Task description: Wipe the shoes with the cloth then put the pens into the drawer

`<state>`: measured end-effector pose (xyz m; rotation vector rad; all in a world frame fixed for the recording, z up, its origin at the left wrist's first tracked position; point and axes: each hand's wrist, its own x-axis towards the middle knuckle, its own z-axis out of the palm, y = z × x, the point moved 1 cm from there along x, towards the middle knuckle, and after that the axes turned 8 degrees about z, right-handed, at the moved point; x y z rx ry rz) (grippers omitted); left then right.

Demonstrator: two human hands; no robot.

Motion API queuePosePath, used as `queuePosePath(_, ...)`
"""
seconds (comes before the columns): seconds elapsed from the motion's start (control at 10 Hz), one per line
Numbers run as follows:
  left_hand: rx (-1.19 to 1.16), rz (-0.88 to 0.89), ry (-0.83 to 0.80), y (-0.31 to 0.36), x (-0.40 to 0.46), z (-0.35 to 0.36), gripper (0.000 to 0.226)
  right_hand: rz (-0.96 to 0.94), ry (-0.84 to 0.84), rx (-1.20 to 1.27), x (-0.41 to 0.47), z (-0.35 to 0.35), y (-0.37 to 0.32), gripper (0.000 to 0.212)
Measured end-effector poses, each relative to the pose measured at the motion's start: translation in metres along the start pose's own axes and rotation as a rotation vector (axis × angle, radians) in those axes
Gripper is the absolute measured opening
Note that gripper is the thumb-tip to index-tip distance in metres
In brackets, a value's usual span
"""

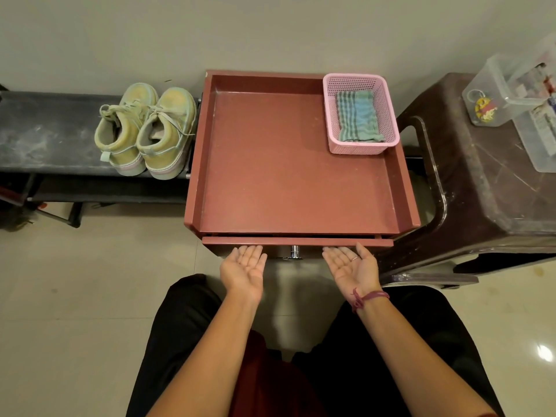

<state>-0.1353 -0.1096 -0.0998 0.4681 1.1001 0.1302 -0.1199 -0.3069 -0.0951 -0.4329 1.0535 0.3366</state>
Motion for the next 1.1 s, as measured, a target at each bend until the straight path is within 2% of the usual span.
queuePosePath(0.4, -0.096, -0.019, -0.126, -0.005, 0.009, 0.007, 0.047, 0.065, -0.166, -0.081, 0.012, 0.008, 0.013, 0.058)
queuePosePath(0.7, 0.034, -0.032, -0.290, 0.018, -0.023, 0.008, 0.053, 0.023, -0.194, -0.226, -0.022, 0.006, 0.005, 0.060)
queuePosePath(0.8, 0.116, 0.000, -0.302, 0.032, -0.040, 0.004, 0.050, -0.020, -0.207, -0.269, -0.044, 0.005, 0.003, 0.056)
queuePosePath(1.0, 0.136, 0.106, -0.339, 0.064, -0.083, -0.007, 0.039, -0.211, -0.173, -0.525, -0.102, 0.005, -0.002, 0.046)
queuePosePath(1.1, 0.302, 0.224, -0.373, 0.073, -0.107, -0.008, 0.034, -0.428, -0.089, -0.756, -0.131, 0.015, -0.002, 0.041)
